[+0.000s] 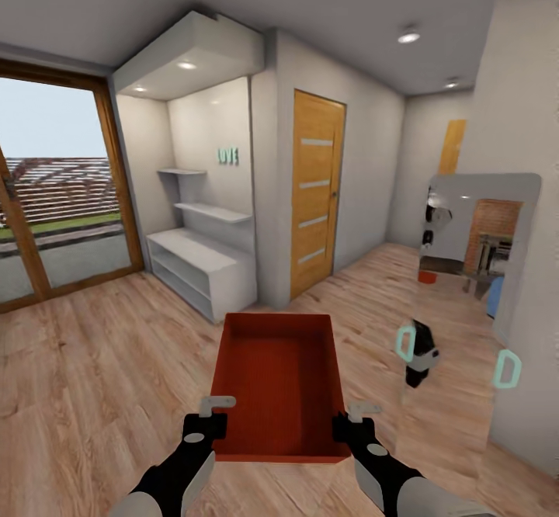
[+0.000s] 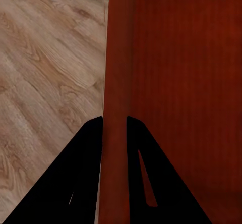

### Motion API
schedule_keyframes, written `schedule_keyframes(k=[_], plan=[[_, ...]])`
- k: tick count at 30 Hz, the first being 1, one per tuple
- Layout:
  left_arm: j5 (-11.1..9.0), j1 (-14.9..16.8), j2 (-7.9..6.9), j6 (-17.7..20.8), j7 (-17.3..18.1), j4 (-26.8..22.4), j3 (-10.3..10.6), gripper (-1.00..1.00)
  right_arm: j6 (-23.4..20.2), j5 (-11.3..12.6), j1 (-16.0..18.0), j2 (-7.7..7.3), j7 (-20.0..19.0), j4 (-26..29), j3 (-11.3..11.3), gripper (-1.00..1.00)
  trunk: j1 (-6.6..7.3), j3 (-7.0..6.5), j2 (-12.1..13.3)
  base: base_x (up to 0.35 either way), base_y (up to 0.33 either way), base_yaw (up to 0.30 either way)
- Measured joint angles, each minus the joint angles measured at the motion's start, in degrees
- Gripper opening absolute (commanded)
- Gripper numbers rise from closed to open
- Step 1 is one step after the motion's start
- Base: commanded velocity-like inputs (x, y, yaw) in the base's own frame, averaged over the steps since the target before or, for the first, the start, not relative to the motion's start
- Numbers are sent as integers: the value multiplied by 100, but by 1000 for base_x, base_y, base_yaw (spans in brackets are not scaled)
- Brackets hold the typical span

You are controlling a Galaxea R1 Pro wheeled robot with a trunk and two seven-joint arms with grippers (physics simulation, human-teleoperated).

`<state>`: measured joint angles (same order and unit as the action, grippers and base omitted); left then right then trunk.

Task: Move the two storage containers from the living room to the garage. In the garage, place one container on the floor and stack the other container on top of it (either order is fine).

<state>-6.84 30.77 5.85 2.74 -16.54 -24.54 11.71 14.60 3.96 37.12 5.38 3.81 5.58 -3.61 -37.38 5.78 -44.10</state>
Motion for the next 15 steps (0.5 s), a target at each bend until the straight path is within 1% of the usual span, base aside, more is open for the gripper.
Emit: schedule_keyframes(k=[7, 8, 15], plan=[[4, 0, -1, 0, -1, -9, 0, -100, 5, -15, 0, 2, 2, 3, 13, -100, 0, 0, 0, 322, 137, -245], [3, 0, -1, 0, -1, -9, 0, -100, 4, -13, 0, 2, 2, 3, 11, -100, 0, 0, 0, 322, 142, -141], [0, -2, -1, 0, -5, -10, 0, -100, -1, -14, 2, 2, 3, 4, 9, -100, 0, 0, 0, 323, 142, -31]])
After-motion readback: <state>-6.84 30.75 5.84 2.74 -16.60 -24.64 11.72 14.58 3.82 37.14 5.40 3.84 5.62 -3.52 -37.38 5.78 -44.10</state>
